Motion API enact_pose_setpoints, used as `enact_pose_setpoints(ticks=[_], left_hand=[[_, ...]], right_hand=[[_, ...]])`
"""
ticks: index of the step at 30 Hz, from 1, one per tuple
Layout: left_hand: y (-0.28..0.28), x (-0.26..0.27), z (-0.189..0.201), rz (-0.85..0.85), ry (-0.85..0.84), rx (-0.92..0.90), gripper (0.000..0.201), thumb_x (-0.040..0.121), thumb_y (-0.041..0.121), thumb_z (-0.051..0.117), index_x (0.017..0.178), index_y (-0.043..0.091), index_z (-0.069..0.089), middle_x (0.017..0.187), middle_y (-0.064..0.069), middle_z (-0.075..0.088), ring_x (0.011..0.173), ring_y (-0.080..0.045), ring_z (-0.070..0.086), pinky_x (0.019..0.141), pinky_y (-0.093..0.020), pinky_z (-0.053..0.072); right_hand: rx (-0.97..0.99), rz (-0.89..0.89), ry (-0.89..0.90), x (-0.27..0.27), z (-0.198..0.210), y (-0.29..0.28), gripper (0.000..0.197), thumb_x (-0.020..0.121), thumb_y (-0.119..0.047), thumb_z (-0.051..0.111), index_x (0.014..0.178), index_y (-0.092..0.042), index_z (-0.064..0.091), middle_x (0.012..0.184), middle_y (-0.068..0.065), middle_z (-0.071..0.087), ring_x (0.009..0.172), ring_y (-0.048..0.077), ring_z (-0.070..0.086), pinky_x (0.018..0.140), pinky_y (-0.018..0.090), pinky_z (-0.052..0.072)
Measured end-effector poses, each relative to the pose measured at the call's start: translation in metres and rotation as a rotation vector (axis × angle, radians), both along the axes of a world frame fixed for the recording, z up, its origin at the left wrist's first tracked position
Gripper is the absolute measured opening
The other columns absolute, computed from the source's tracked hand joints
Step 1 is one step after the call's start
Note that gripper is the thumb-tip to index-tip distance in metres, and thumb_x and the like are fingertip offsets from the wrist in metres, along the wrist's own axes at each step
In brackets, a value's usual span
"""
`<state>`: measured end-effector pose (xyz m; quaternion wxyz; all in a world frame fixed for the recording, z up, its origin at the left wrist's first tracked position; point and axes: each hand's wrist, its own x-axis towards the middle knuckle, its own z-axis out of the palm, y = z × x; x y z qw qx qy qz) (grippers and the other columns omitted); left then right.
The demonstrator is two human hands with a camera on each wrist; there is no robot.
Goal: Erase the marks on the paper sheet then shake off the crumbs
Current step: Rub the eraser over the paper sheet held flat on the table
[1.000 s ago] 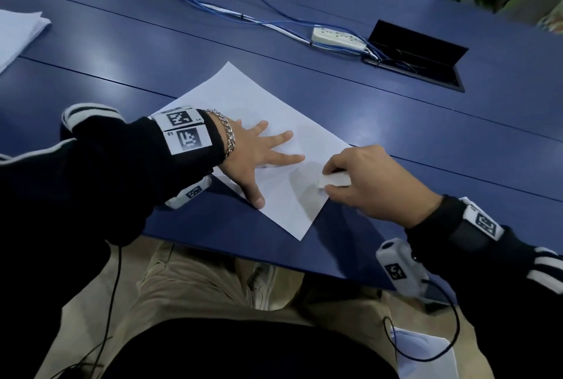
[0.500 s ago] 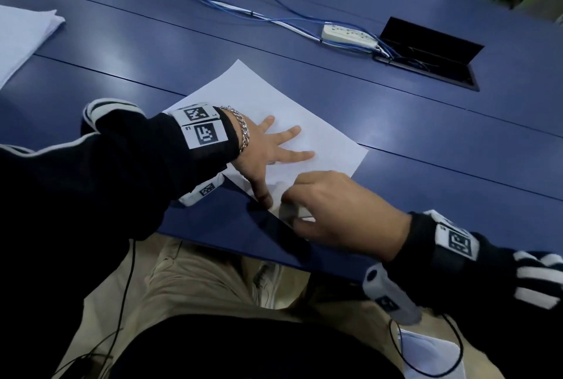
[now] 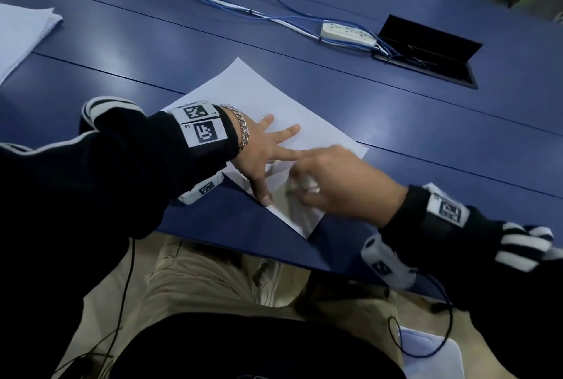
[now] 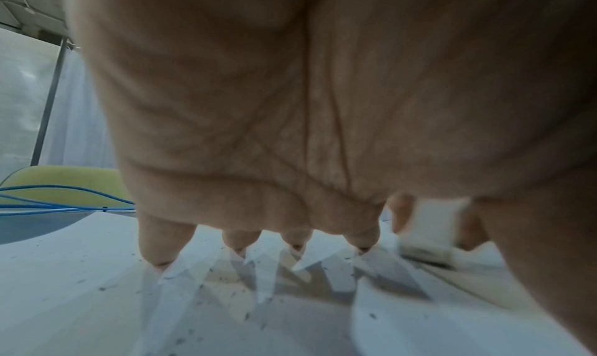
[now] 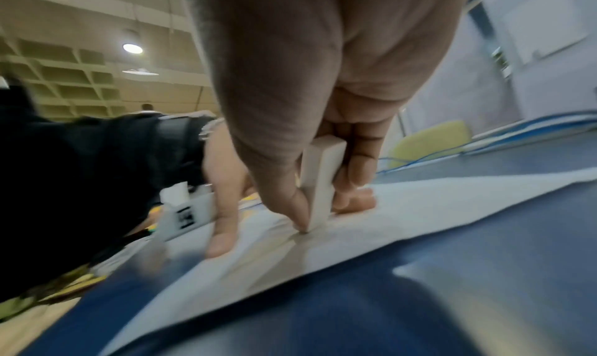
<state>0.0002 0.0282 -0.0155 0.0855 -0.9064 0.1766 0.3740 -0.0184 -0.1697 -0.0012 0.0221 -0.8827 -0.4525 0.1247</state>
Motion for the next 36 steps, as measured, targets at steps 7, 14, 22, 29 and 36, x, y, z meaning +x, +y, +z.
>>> enact_pose_setpoints(ticks=[7, 14, 22, 29, 36], left_hand=[[0.000, 0.001, 0.000, 0.005, -0.004, 0.005, 0.140, 0.060, 0.089, 0.074, 0.151, 0.060, -0.029, 0.160, 0.017, -0.046, 0.155, -0.037, -0.028, 0.122, -0.074, 0.009], [0.001, -0.004, 0.005, 0.045, -0.012, -0.025, 0.153, 0.062, 0.081, 0.081, 0.155, 0.042, -0.035, 0.161, 0.023, -0.042, 0.158, -0.032, -0.024, 0.123, -0.070, 0.012], [-0.009, -0.029, 0.014, -0.025, -0.152, -0.029, 0.133, 0.066, 0.089, 0.070, 0.167, 0.029, 0.007, 0.176, 0.000, 0.000, 0.161, -0.027, 0.013, 0.129, -0.055, 0.007], [-0.024, -0.034, -0.004, 0.028, -0.134, -0.114, 0.158, 0.056, 0.083, 0.082, 0.163, 0.033, -0.023, 0.170, 0.002, -0.031, 0.160, -0.036, -0.014, 0.128, -0.061, 0.009], [-0.020, -0.034, -0.007, 0.063, -0.120, -0.074, 0.166, 0.048, 0.089, 0.081, 0.157, 0.038, -0.033, 0.166, 0.007, -0.039, 0.158, -0.038, -0.023, 0.124, -0.067, 0.004]], right_hand=[[0.034, 0.030, -0.108, -0.023, -0.007, 0.006, 0.012, 0.080, -0.020, 0.060, 0.087, -0.013, 0.067, 0.082, 0.005, 0.062, 0.078, 0.028, 0.061, 0.066, 0.034, 0.045], [0.116, -0.192, -0.023, -0.006, 0.009, -0.036, 0.029, 0.085, -0.040, 0.066, 0.107, -0.023, 0.073, 0.097, -0.004, 0.070, 0.093, 0.019, 0.064, 0.084, 0.033, 0.050], [0.098, -0.337, 0.012, -0.012, 0.000, -0.065, 0.026, 0.086, -0.037, 0.068, 0.108, -0.024, 0.072, 0.100, -0.006, 0.070, 0.093, 0.016, 0.063, 0.081, 0.029, 0.049], [0.026, -0.156, 0.050, -0.017, 0.009, -0.038, 0.032, 0.081, -0.043, 0.065, 0.108, -0.028, 0.072, 0.098, -0.006, 0.069, 0.094, 0.019, 0.061, 0.085, 0.037, 0.051], [0.054, -0.154, -0.025, -0.012, 0.004, -0.025, 0.026, 0.087, -0.042, 0.064, 0.100, -0.020, 0.070, 0.095, -0.001, 0.064, 0.092, 0.023, 0.060, 0.078, 0.037, 0.049]])
